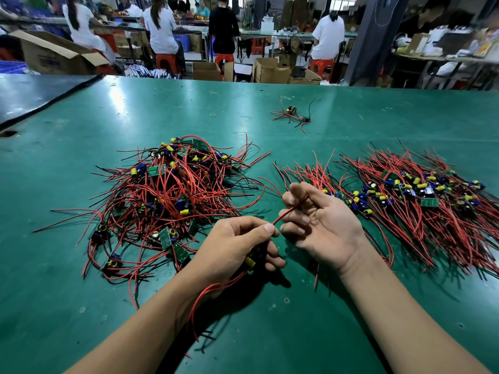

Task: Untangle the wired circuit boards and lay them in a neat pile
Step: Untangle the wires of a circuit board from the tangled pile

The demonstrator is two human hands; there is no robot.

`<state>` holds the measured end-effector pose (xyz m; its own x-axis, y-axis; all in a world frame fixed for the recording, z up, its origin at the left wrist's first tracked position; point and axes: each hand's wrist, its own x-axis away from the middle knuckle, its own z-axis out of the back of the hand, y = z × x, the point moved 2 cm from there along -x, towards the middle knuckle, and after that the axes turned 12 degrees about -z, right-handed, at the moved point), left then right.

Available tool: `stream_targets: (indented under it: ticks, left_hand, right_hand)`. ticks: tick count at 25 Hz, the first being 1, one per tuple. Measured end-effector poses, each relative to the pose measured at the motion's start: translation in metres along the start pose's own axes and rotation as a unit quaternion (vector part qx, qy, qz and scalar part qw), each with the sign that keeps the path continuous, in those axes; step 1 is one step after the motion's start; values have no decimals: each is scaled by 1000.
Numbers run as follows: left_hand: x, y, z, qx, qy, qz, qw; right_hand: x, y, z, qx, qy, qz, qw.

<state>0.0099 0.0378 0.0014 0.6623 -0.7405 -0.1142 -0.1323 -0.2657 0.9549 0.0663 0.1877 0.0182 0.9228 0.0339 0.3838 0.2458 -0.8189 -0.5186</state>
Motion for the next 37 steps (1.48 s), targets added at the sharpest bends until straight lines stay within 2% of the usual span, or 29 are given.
stream_targets:
  ticks: [5,13,16,17,18,20,21,22,25,28,31,32,37]
  left_hand:
    - [-3,0,2,15,47,1,999]
    - [-7,1,7,40,105,9,994]
    - [-7,2,7,41,115,12,992]
    - [-7,3,8,50,121,12,991]
    - [-8,4,9,67,129,11,989]
    - [-9,6,11,106,151,4,983]
    - [-9,6,11,117,163,-1,980]
    - [-9,6,11,121,173,-8,977]
    - [-10,8,9,138,193,-35,971]
    - [-9,12,9,167,197,-51,965]
    - [-9,13,10,184,203,-40,961]
    - [-9,13,11,191,207,-37,959]
    - [-11,15,20,174,187,-44,966]
  right_hand:
    - [-6,5,-2,87,78,32,993]
    - [-6,4,5,153,135,69,977]
    - [-6,8,5,210,158,78,962]
    - [-5,9,6,271,178,105,940]
    - [-3,10,6,362,207,150,896]
    - [0,13,3,527,245,245,776]
    - [1,16,1,563,243,276,740]
    - [2,18,-2,571,228,296,731]
    - [3,18,-2,577,165,314,736]
    - [1,29,-4,671,110,267,683]
    - [-4,40,-5,731,122,248,624]
    - [-4,41,-6,724,130,261,626]
    - [-1,32,-6,620,182,322,692]
